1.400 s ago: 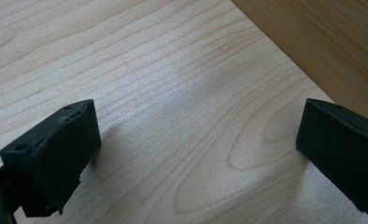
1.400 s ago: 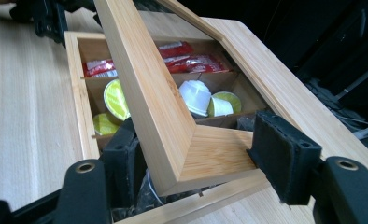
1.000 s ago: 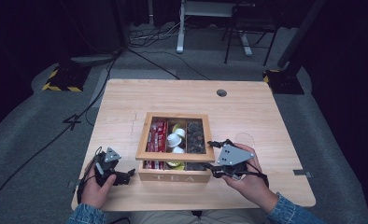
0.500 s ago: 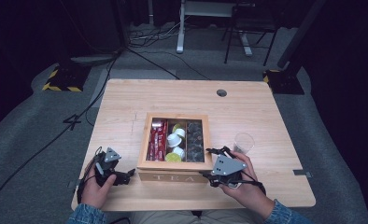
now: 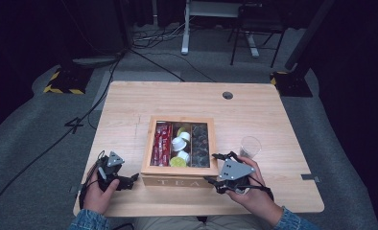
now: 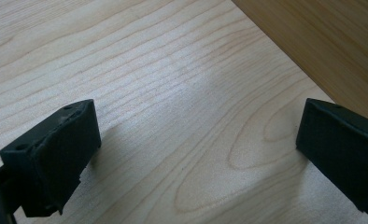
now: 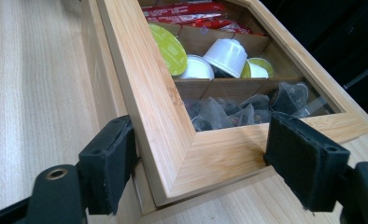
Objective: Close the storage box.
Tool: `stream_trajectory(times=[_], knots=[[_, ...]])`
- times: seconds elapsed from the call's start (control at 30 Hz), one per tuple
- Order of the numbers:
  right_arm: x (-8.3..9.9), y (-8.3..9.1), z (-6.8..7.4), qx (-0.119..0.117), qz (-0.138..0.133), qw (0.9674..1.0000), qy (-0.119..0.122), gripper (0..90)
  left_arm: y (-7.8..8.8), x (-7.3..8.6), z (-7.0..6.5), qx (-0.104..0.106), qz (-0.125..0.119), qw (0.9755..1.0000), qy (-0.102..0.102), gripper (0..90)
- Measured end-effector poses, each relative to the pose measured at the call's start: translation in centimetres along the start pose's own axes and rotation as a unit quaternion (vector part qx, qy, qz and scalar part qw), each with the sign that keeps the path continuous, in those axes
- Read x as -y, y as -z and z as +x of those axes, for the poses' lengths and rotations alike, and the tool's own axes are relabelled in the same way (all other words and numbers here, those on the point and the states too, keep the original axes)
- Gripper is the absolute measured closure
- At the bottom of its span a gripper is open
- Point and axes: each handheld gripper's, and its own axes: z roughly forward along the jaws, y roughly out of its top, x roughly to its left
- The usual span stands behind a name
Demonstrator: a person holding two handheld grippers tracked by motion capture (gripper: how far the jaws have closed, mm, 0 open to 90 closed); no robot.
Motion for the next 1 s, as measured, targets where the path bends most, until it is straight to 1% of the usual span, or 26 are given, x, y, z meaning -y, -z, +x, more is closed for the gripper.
stream_trajectory(times=[0.13,0.17,0.2,0.23,0.27,0.3,0.4,0.57,0.7,0.8,0.87,0.93,0.97,1.0], knots=[[0.0,0.0,0.0,-0.004,0.001,1.0000,0.000,24.3,0.0,0.0,0.0,0.000,0.000,1.0000,0.000,0.2],[0.0,0.1,-0.1,-0.017,0.002,0.9997,-0.017,29.4,0.0,0.0,0.0,0.000,-0.001,1.0000,0.000,0.2],[0.1,0.2,-0.2,-0.040,-0.008,0.9981,-0.046,34.8,0.0,0.0,0.0,0.000,-0.001,1.0000,0.001,0.2],[0.1,0.2,-0.4,-0.054,-0.008,0.9963,-0.067,32.4,0.0,0.0,0.0,-0.001,-0.001,1.0000,0.000,0.2],[0.2,0.2,-0.6,-0.050,-0.006,0.9962,-0.071,29.7,0.0,0.0,0.0,0.000,-0.001,1.0000,0.000,0.2],[0.3,0.3,-0.7,-0.045,-0.003,0.9966,-0.069,29.1,0.0,0.0,0.0,0.000,-0.001,1.0000,0.000,0.2],[0.5,0.4,-0.9,-0.050,-0.007,0.9953,-0.083,29.2,0.0,0.0,0.0,0.000,-0.001,1.0000,0.000,0.2],[0.3,0.7,-1.2,-0.051,-0.015,0.9948,-0.088,28.7,0.0,0.0,0.0,0.000,-0.001,1.0000,0.000,0.2],[-0.4,1.3,-1.7,-0.055,-0.026,0.9941,-0.090,28.1,0.0,0.0,0.0,0.000,-0.001,1.0000,0.000,0.2],[-0.9,2.2,-2.4,-0.053,-0.033,0.9933,-0.097,28.0,0.0,0.0,0.0,0.000,-0.001,1.0000,0.000,0.2],[-1.0,2.8,-3.1,-0.053,-0.035,0.9919,-0.110,27.7,0.0,0.1,0.0,-0.001,0.000,1.0000,0.001,0.2],[-0.9,3.6,-3.9,-0.048,-0.037,0.9903,-0.125,27.4,0.2,0.2,0.0,-0.001,0.002,1.0000,0.001,0.2],[-0.7,4.0,-4.3,-0.046,-0.038,0.9890,-0.135,26.8,0.3,0.3,0.1,-0.001,-0.001,1.0000,-0.001,0.2],[-0.5,4.5,-4.8,-0.045,-0.037,0.9889,-0.137,24.6,0.3,0.3,0.1,0.000,0.001,1.0000,-0.001,0.2]])
